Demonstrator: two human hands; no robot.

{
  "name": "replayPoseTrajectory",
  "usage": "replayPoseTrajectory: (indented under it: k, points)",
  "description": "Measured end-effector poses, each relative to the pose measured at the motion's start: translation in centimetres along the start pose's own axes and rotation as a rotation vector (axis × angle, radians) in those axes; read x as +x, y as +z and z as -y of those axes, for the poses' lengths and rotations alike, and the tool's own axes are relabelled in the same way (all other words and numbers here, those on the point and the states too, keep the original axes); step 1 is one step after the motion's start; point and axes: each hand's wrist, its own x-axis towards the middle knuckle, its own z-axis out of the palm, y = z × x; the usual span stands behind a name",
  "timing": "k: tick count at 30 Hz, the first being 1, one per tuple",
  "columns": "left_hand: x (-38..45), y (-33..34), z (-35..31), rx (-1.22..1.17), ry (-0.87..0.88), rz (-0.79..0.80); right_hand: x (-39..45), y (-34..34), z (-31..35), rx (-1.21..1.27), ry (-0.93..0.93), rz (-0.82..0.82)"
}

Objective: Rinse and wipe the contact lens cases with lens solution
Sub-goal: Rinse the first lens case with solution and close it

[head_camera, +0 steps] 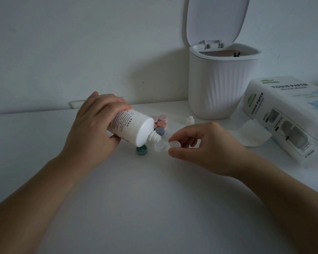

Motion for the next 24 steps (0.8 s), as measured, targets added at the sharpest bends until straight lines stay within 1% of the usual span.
replayPoseTrajectory:
  k: [18,24]
  points:
    - [0.05,0.2,0.0,-0.014,-0.022,0.012,-0.04,-0.05,0.01,-0.023,0.009,0.0]
    - [-0.04,0.28,0.03,-0.072,-0.079,0.006,-0.05,0.0,-0.14,-0.02,0.014,-0.021]
